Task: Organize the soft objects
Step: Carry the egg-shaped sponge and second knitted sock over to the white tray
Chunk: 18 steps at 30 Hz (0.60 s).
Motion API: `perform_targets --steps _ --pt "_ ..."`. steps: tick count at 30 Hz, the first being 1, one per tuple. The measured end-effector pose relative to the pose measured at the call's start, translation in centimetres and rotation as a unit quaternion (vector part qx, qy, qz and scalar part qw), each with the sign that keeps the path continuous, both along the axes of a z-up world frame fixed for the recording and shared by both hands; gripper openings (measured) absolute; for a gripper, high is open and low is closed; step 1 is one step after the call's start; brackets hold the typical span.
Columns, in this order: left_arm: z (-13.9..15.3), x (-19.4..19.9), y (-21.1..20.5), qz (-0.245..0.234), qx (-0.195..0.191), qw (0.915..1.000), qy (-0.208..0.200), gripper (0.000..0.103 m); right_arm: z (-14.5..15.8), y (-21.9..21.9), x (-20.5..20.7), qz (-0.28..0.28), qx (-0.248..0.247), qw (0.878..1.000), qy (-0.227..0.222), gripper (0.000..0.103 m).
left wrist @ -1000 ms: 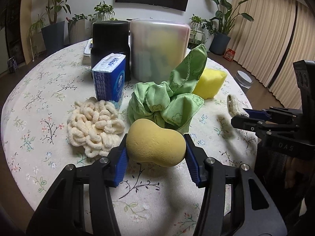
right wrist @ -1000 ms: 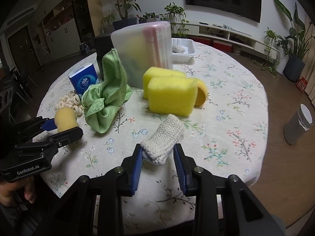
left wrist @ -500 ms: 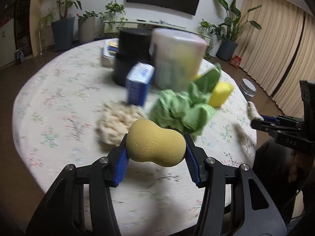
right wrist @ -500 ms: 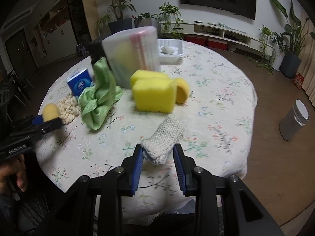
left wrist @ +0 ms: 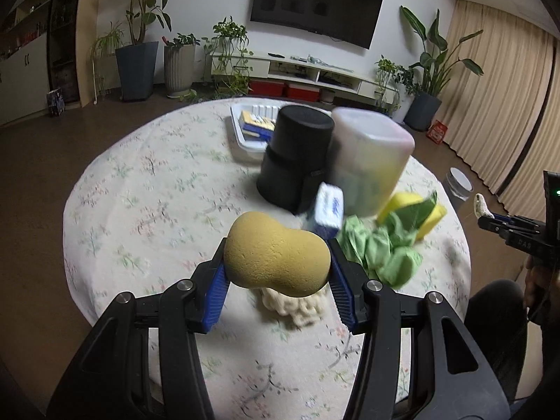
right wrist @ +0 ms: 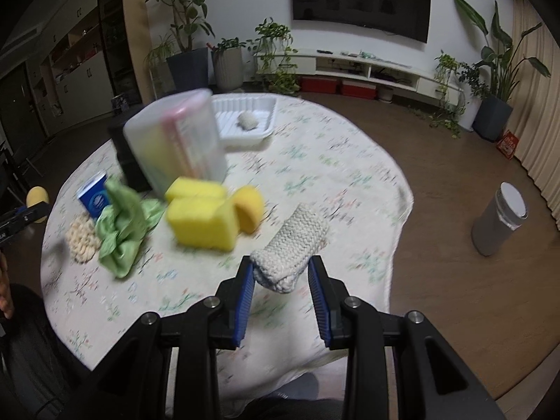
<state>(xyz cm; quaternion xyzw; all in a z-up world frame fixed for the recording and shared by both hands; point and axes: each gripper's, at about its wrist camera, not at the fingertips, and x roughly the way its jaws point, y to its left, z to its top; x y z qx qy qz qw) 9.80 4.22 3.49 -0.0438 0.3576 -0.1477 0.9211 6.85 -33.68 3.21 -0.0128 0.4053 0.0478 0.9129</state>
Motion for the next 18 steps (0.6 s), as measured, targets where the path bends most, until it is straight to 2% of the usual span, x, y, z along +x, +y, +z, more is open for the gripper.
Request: perform_targets --steps 8,13,18 --pt "2.5 4.2 1.3 -0.003 0.023 0.9995 -0.022 0.049 2.2 -3.6 3.9 -0.016 -0.017 0.999 -0.022 0.034" --pt "4.4 9.1 2.1 -0.007 0.028 0.9993 -0.025 0.049 3.6 -5.0 7.9 -0.010 -0.030 0.999 -0.030 0.034" --pt "5.7 15.1 1.7 -0.026 0.040 0.9987 -0.019 0.049 5.1 -5.4 14.0 0.013 -0.027 0.999 -0.029 0.034"
